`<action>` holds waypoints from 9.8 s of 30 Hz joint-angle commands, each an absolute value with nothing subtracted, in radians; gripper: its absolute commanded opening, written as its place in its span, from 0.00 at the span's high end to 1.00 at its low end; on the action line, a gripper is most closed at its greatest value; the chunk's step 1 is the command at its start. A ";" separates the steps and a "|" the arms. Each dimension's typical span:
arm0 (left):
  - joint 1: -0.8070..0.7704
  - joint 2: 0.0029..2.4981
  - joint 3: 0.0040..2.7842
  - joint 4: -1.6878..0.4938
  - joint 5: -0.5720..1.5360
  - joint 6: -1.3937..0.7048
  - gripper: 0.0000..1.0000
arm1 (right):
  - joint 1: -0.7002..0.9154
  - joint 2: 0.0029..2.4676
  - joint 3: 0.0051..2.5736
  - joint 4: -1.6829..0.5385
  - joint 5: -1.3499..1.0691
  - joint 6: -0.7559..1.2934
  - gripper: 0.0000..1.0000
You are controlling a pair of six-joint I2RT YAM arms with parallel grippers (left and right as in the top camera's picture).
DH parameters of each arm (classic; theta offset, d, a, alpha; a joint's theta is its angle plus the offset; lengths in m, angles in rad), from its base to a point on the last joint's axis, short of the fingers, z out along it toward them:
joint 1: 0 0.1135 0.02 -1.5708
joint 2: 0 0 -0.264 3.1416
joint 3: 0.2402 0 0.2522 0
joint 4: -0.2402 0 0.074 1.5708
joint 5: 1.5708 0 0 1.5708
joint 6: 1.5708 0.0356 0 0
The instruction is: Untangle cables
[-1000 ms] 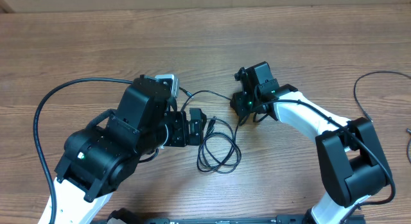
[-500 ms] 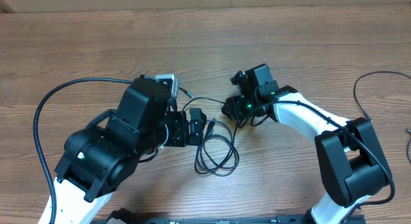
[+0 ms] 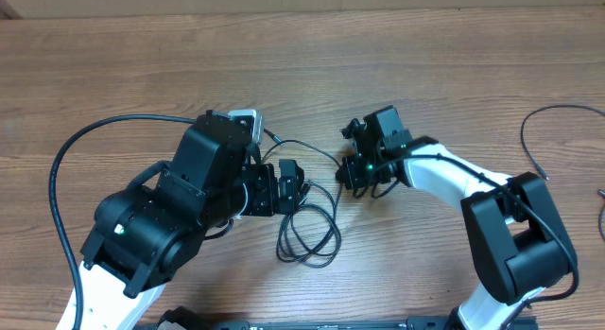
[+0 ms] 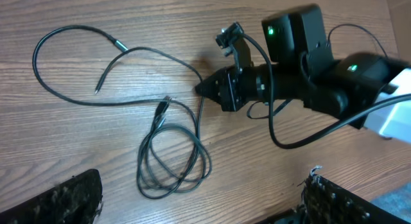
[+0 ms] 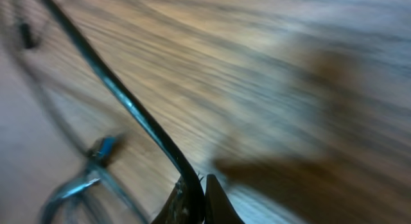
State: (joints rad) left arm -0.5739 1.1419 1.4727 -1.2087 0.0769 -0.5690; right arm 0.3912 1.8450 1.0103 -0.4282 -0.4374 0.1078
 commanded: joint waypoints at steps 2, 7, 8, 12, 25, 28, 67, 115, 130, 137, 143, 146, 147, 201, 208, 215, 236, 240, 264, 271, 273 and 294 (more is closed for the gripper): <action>-0.570 1.139 1.488 -1.208 0.067 -0.557 0.01 | 0.356 1.776 1.225 -0.578 -0.608 0.107 0.96; -0.570 1.139 1.488 -1.200 0.067 -0.557 0.00 | 0.310 1.680 1.448 -0.874 -0.605 0.105 0.96; -0.570 1.139 1.488 -1.194 0.067 -0.557 0.00 | 0.303 1.659 1.478 -0.917 -0.605 0.105 0.96; -0.570 1.139 1.488 -1.187 0.042 -0.557 0.01 | 0.284 1.529 1.573 -1.042 -0.605 0.104 0.96; -0.570 1.337 1.486 -1.243 0.081 -0.630 0.04 | 0.286 1.267 1.573 -1.039 -0.642 0.104 0.96; -0.570 1.406 1.486 -1.220 0.153 -0.656 0.04 | 0.286 1.250 1.573 -1.051 -0.641 0.103 0.96; -0.566 1.823 1.486 -1.083 0.461 -0.414 0.96 | 0.286 1.245 1.573 -1.106 -0.694 0.103 0.96; -0.383 1.806 1.495 -1.078 1.055 0.154 0.22 | 0.286 1.246 1.573 -1.109 -0.698 0.103 0.96; -0.590 1.803 1.496 -1.059 0.184 -0.311 0.96 | 0.286 1.246 1.573 -1.122 -0.649 0.104 0.96; -0.412 1.710 1.500 -1.131 0.161 -0.393 0.96 | 0.286 1.246 1.572 -1.314 -0.155 0.304 0.96; -0.226 1.563 1.500 -1.126 0.344 -0.359 0.96 | 0.286 1.258 1.571 -1.481 0.173 0.612 0.96; -0.138 1.491 1.500 -1.129 0.458 -0.278 0.96 | 0.286 1.265 1.570 -1.526 0.295 0.733 0.96; -0.100 1.460 1.500 -1.134 0.508 -0.242 0.96 | 0.286 1.268 1.570 -1.533 0.327 0.766 0.96; 0.099 1.219 1.499 -1.218 1.283 0.392 0.96 | 0.275 1.369 1.275 -1.100 -1.080 -0.130 0.59; 0.052 1.253 1.499 -1.218 1.284 0.360 0.92 | 0.397 1.369 1.275 -0.975 -1.092 0.026 0.60; 0.052 1.274 1.499 -1.188 1.283 0.169 0.96 | 0.504 1.369 1.275 -0.914 -1.090 -0.208 0.56; 0.001 1.290 1.470 -1.531 0.410 -0.239 0.18 | 0.525 1.238 1.275 -0.927 -0.508 0.108 0.00; -0.036 1.290 1.409 -1.570 0.236 -0.385 0.09 | 0.519 1.160 1.275 -0.973 -0.472 0.109 0.00; -0.086 1.290 0.954 -1.366 0.073 -0.707 0.14 | 0.519 1.042 1.275 -1.136 -0.276 0.138 0.00; -0.086 1.290 0.804 -1.147 0.132 -0.707 0.44 | 0.519 1.043 1.275 -1.147 -0.171 0.137 0.00; -0.087 1.290 0.761 -1.093 0.164 -0.707 0.61 | 0.519 1.043 1.275 -1.143 -0.165 0.137 0.00; -0.084 1.288 1.408 -1.394 -0.120 -0.431 0.00 | 0.519 1.043 1.275 -1.196 -0.165 0.214 0.00</action>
